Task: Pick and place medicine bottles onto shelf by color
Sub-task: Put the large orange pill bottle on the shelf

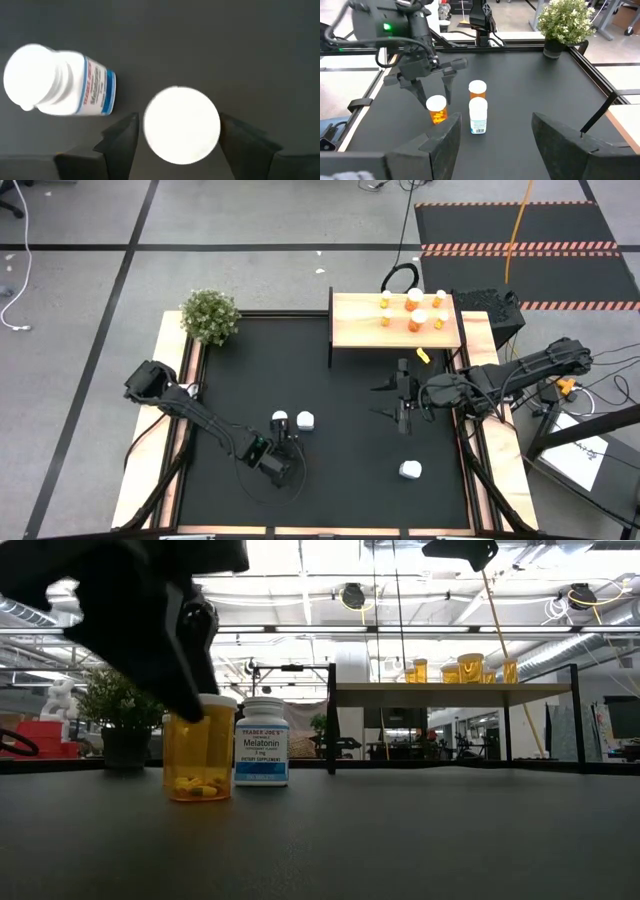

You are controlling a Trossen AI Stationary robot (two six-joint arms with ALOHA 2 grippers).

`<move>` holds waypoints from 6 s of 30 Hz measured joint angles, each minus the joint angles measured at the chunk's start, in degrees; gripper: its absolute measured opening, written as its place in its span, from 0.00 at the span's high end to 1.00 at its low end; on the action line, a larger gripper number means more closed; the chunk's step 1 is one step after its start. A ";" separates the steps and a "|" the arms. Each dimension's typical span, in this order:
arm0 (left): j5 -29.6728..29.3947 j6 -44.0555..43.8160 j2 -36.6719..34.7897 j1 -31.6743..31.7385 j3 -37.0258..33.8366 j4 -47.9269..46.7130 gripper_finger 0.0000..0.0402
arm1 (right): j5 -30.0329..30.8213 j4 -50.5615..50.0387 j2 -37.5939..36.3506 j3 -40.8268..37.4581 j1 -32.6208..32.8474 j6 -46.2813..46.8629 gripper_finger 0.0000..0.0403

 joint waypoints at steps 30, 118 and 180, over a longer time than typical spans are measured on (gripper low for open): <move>-1.77 0.17 -0.04 -0.16 -2.95 4.69 0.25 | -0.04 0.66 0.00 0.00 0.00 -0.20 0.41; 33.39 49.35 11.03 59.98 52.06 7.09 0.44 | 1.81 -15.38 -3.45 -0.04 -0.08 -0.90 0.41; 36.81 55.74 23.86 62.46 51.89 7.59 0.44 | 1.84 -15.19 -3.45 -0.07 -0.07 -0.63 0.41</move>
